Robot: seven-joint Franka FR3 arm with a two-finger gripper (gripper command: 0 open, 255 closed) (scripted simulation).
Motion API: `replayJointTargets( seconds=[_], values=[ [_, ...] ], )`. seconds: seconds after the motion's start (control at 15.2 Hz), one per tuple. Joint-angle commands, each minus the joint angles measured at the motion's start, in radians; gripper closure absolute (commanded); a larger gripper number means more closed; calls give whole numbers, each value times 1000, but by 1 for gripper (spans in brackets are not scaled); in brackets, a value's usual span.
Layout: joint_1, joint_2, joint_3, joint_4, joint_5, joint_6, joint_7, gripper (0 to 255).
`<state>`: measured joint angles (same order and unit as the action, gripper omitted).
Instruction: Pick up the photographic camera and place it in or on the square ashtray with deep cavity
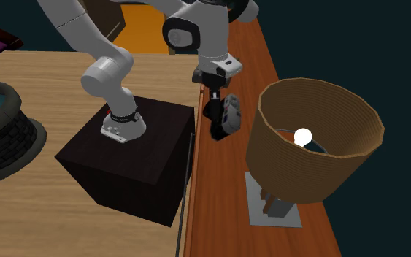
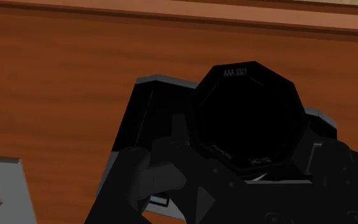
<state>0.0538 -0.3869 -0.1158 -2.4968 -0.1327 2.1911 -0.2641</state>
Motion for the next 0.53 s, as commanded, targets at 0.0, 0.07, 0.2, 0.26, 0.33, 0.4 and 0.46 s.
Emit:
replayJointTargets(
  seconds=[0.0,0.07,0.2,0.26,0.33,0.4,0.46],
  values=[
    [0,-13,0,19,1,-31,-4,255],
    [0,-18,0,28,2,-46,-5,255],
    [0,-28,2,48,4,-75,-7,255],
    [1,-32,2,58,5,-89,-8,255],
    [1,-36,3,69,5,-104,-9,255],
    [1,-40,4,79,6,-118,-10,255],
    [2,-43,4,90,7,-132,-11,255]
  ],
)
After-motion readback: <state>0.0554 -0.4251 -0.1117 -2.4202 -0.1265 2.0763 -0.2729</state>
